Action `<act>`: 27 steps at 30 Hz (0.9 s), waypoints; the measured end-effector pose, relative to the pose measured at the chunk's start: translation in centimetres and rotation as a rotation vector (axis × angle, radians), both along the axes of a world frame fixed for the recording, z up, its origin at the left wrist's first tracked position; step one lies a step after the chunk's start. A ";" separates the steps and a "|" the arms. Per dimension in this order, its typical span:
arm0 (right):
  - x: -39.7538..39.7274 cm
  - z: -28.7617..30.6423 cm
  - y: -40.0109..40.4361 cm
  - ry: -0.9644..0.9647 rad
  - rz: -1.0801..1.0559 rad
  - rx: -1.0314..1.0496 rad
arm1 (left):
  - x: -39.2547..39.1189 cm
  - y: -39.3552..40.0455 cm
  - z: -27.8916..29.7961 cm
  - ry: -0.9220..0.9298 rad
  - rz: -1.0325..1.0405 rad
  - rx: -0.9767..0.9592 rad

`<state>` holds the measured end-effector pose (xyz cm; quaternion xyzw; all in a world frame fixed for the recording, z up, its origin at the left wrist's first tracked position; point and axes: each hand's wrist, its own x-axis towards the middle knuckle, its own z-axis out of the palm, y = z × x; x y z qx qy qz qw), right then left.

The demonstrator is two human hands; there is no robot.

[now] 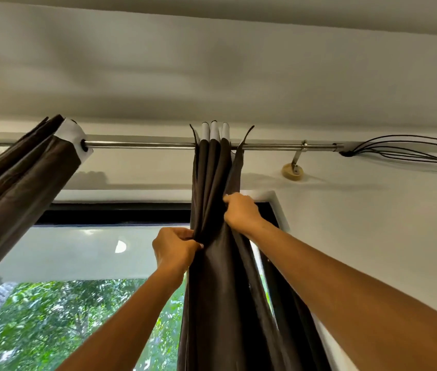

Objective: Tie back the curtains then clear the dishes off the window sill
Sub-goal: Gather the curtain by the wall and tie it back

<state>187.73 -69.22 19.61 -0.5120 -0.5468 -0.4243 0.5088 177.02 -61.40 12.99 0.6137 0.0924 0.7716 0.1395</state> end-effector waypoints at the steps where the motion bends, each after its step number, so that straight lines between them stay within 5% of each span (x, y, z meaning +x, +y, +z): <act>1: -1.6 0.5 0.5 -0.046 0.009 -0.019 | -0.6 0.5 0.0 0.008 0.004 -0.001; 5: -5.8 1.2 2.5 -0.179 -0.055 -0.126 | -3.1 2.2 0.0 0.006 0.021 0.012; 12: -3.2 -2.9 -0.1 -0.132 0.010 -0.271 | -3.4 1.2 -1.0 0.033 -0.003 0.016; 23: -0.9 -15.2 0.5 0.265 0.566 -0.151 | -2.0 2.0 -11.2 0.150 -0.025 -0.130; 27: -2.4 -19.9 1.5 0.384 0.546 -0.051 | -4.7 3.7 -14.7 0.354 -0.420 -0.219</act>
